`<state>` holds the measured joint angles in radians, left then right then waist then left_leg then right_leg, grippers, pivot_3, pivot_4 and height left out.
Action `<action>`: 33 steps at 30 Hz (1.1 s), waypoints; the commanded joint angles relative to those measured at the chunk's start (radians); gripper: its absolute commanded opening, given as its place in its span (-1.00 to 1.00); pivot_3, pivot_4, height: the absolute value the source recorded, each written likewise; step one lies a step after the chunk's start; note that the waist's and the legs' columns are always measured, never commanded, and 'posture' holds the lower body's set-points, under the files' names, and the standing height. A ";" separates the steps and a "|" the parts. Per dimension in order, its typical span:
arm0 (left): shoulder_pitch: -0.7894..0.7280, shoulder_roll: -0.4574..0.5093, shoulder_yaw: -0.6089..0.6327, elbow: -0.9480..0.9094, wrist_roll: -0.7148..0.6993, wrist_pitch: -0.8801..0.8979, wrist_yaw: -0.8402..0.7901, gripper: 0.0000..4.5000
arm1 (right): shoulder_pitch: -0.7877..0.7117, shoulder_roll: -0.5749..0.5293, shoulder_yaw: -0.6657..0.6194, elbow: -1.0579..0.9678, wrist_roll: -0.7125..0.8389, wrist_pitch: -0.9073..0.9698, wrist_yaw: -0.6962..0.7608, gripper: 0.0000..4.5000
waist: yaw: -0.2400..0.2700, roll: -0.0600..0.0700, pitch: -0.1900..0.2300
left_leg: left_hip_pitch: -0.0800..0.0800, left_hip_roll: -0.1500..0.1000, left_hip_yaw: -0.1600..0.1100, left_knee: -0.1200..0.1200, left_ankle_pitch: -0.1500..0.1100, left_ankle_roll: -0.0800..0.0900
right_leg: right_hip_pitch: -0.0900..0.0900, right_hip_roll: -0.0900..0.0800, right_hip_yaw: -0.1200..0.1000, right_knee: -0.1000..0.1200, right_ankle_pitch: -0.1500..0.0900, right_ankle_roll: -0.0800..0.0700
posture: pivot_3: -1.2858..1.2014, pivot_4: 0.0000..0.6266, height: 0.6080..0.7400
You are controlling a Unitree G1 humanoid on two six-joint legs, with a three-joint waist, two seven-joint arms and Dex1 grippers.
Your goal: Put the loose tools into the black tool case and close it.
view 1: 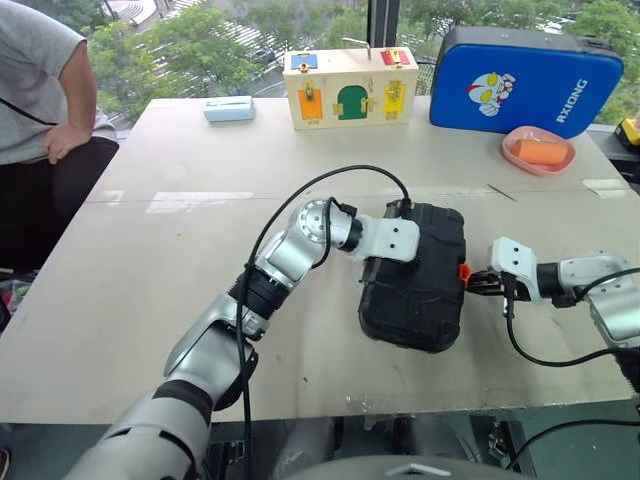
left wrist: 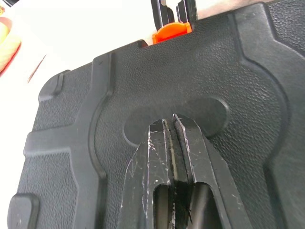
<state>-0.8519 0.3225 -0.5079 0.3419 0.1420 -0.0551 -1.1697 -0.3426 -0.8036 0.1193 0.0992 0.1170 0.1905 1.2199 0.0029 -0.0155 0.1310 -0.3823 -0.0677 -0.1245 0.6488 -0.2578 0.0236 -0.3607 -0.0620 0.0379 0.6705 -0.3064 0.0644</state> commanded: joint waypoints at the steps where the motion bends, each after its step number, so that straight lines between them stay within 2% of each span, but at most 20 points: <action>1: 0.056 -0.012 -0.119 0.119 0.101 0.017 -0.023 -1.00 | -0.061 0.004 -0.017 -0.107 0.043 -0.023 0.015 -0.96 | -0.003 0.000 0.000 | 0.000 0.000 0.000 0.000 0.000 0.000 | 0.000 0.000 0.000 0.000 0.000 0.000 | 0.03 -0.52 0.93; 9: 0.045 -0.038 -0.130 0.196 0.144 -0.039 -0.002 -1.00 | -0.089 0.017 -0.009 -0.164 0.062 0.021 0.030 -0.96 | -0.012 0.000 0.000 | 0.000 0.000 0.000 0.000 0.000 0.000 | 0.001 0.000 0.000 0.000 0.000 0.000 | 0.03 -0.52 0.93; 23: 0.047 -0.039 -0.114 0.198 0.135 -0.032 -0.004 -1.00 | -0.117 0.027 -0.002 -0.278 0.088 0.038 0.064 -0.96 | -0.025 0.001 -0.002 | 0.001 0.000 0.000 0.000 0.000 0.000 | 0.001 0.000 0.001 0.000 0.000 0.000 | 0.03 -0.52 0.93; 27: 0.055 -0.037 -0.108 0.195 0.129 -0.024 -0.003 -1.00 | -0.109 0.009 -0.012 -0.284 0.079 0.023 0.092 -0.96 | -0.036 -0.003 -0.006 | 0.004 0.001 0.000 -0.001 0.000 0.000 | 0.003 0.001 0.002 0.000 0.000 0.000 | 0.03 -0.52 0.93; 29: 0.059 -0.036 -0.106 0.193 0.131 -0.025 -0.003 -1.00 | -0.106 0.005 -0.015 -0.274 0.086 0.034 0.092 -0.96 | -0.013 0.001 -0.009 | 0.005 0.000 -0.003 -0.001 -0.001 0.001 | 0.008 0.001 -0.002 -0.005 0.001 0.002 | 0.03 -0.52 0.93; 33: 0.072 -0.025 -0.082 0.170 0.120 -0.005 -0.001 -1.00 | -0.094 -0.013 -0.031 -0.236 0.090 0.012 0.081 -0.96 | 0.007 -0.003 -0.011 | 0.002 -0.002 -0.007 0.001 -0.001 0.002 | 0.008 0.000 -0.008 -0.009 0.001 0.002 | 0.03 -0.52 0.93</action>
<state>-0.8630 0.2555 -0.5129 0.4231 0.1891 -0.1230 -1.1325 -0.4369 -0.7975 0.1299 -0.1367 0.1913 0.2274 1.3029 0.0100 -0.0184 0.1203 -0.3803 -0.0696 -0.1318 0.6492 -0.2592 0.0256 -0.3527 -0.0635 0.0306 0.6611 -0.3054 0.0663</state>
